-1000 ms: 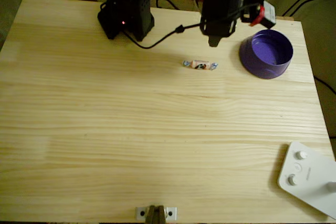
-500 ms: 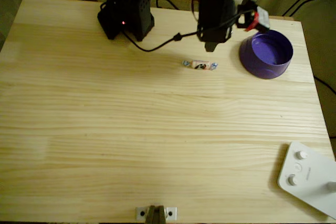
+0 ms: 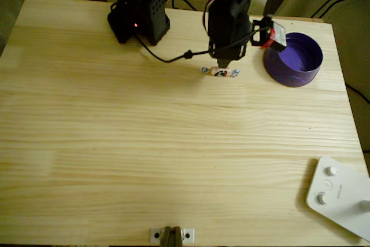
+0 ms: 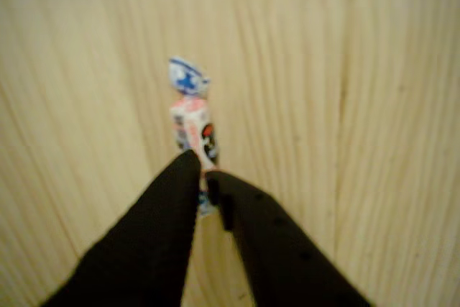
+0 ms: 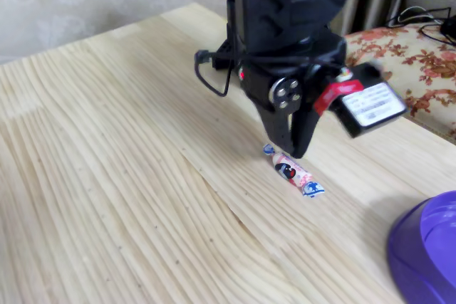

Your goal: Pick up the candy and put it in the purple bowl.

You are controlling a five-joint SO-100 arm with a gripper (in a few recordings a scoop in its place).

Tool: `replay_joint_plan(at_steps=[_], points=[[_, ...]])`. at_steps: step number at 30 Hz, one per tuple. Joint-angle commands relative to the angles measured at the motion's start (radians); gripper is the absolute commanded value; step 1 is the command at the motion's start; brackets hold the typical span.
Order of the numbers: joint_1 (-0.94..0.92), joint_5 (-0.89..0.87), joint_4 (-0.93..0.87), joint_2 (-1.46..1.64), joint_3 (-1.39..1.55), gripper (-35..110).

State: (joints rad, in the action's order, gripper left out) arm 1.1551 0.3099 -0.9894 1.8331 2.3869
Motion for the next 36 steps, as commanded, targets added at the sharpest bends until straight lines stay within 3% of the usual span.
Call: replay_joint_plan(at_steps=[1,5,11,36], points=[[0.003,0.005,-0.023,0.066,-0.011,19],[0.028,-0.011,-0.051,0.084,-0.014,34],[0.054,-0.038,-0.100,0.103,-0.048,40],[0.135,-0.048,0.006,-0.114,-0.077,40]])
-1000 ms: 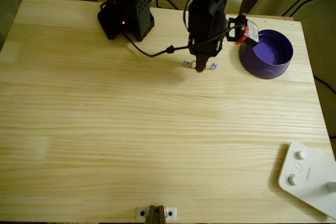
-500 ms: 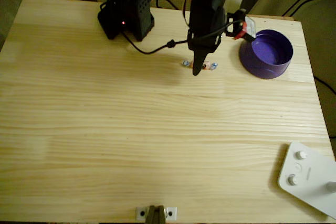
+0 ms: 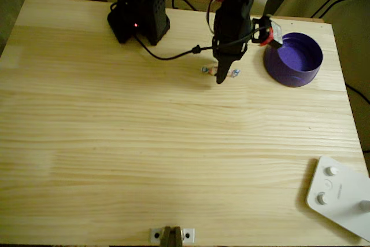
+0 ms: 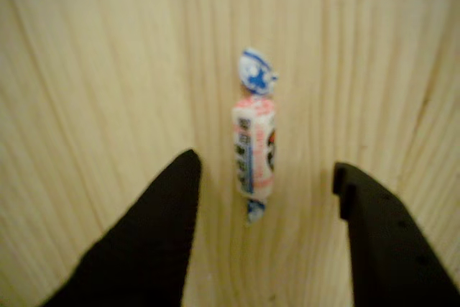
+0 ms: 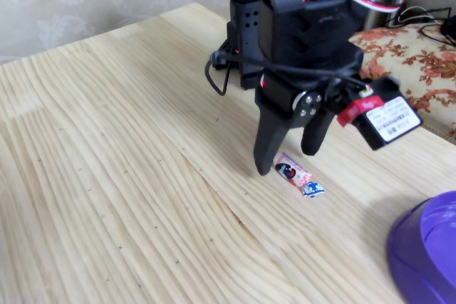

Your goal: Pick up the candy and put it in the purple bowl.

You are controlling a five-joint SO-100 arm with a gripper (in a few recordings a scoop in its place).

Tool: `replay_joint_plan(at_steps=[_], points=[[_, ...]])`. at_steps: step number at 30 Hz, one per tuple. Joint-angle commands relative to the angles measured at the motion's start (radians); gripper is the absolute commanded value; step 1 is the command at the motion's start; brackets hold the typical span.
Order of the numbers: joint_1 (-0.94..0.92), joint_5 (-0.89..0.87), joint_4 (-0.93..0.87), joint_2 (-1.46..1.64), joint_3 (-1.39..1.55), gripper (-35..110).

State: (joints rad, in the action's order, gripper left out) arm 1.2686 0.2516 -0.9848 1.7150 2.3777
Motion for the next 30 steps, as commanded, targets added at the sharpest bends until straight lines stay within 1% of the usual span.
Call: replay_joint_plan(at_steps=[1,12,13,15,18,20,24,25,28,30], points=[[0.021,0.011,0.006,-0.005,-0.067,40],[0.014,0.028,0.066,-0.089,-0.072,39],[0.014,0.032,0.066,-0.094,-0.074,37],[0.014,0.038,0.064,-0.100,-0.074,30],[0.014,0.040,0.064,-0.100,-0.072,28],[0.012,0.040,0.066,-0.100,-0.067,24],[0.012,0.038,0.081,-0.098,-0.054,23],[0.012,0.037,0.087,-0.097,-0.054,18],[0.008,0.034,0.100,-0.092,-0.051,18],[0.005,0.028,0.106,-0.086,-0.051,14]])
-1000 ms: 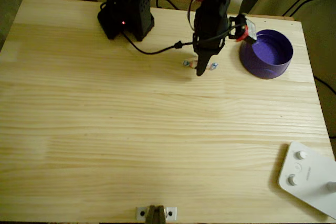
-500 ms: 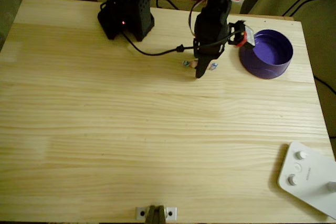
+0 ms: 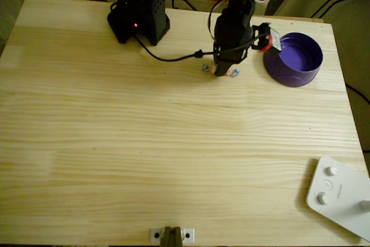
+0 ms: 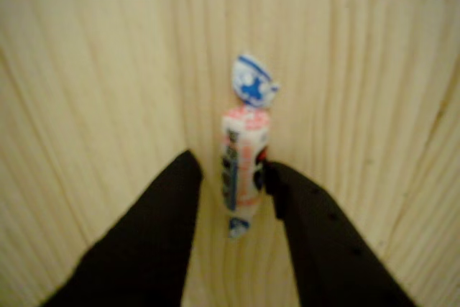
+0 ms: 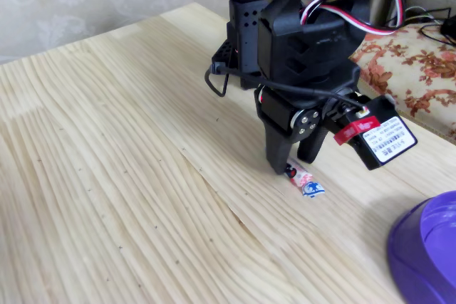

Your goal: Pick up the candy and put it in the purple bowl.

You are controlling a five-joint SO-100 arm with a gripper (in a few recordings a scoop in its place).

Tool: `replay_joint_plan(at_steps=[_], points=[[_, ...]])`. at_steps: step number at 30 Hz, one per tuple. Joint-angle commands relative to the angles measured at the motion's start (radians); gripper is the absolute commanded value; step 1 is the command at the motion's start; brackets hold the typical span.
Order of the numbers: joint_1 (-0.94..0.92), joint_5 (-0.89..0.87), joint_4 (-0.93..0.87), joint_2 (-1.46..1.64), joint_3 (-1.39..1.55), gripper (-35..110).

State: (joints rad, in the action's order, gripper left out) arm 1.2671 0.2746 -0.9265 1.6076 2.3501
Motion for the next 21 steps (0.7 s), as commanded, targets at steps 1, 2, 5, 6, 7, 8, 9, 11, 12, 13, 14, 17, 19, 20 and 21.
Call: replay_joint_plan(at_steps=[1,2,5,6,7,8,9,11,12,13,14,17,19,20,21], points=[[0.003,0.002,0.051,0.023,-0.023,14],[-0.002,0.000,0.054,0.025,-0.023,14],[-0.008,-0.012,0.064,0.031,-0.023,8],[-0.014,-0.015,0.069,0.035,-0.023,6],[-0.015,-0.018,0.072,0.038,-0.023,6],[-0.017,-0.021,0.075,0.041,-0.023,6],[-0.020,-0.026,0.078,0.041,-0.023,6],[-0.020,-0.031,0.080,0.041,-0.023,3],[-0.021,-0.031,0.083,0.043,-0.020,1],[-0.026,-0.031,0.087,0.048,-0.017,1],[-0.029,-0.031,0.087,0.051,-0.014,1],[-0.037,-0.026,0.087,0.052,-0.009,0],[-0.046,-0.026,0.083,0.066,-0.003,0],[-0.055,-0.026,0.072,0.083,-0.002,0],[-0.069,-0.026,0.057,0.107,-0.002,0]])
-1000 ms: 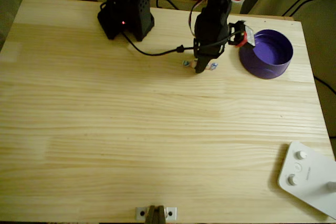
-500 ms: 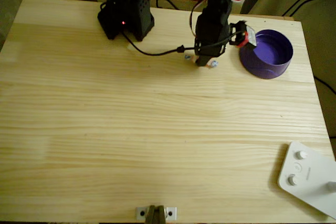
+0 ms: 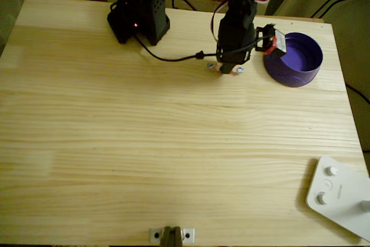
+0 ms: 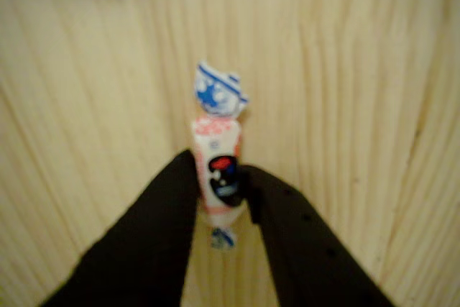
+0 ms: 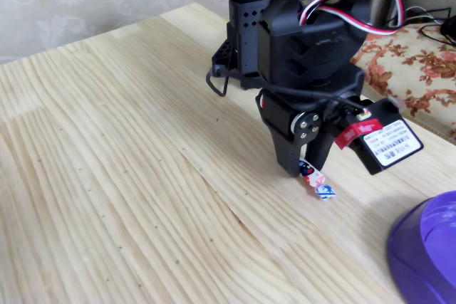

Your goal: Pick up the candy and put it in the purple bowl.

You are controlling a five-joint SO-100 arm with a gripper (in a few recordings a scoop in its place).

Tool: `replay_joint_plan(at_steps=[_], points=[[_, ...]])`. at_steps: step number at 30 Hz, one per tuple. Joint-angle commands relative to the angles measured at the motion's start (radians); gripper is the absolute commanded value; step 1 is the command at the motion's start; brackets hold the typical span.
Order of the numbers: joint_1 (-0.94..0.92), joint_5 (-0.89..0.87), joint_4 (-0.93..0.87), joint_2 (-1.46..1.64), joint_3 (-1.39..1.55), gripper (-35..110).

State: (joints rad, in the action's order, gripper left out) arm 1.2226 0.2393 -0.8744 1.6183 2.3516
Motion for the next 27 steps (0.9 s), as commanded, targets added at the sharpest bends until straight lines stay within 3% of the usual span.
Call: replay_joint_plan(at_steps=[1,11,27], points=[[-0.041,0.005,-0.011,0.123,-0.003,0],[-0.140,-0.046,-0.183,0.403,-0.156,0],[0.035,-0.133,-0.270,0.411,-0.460,0]])
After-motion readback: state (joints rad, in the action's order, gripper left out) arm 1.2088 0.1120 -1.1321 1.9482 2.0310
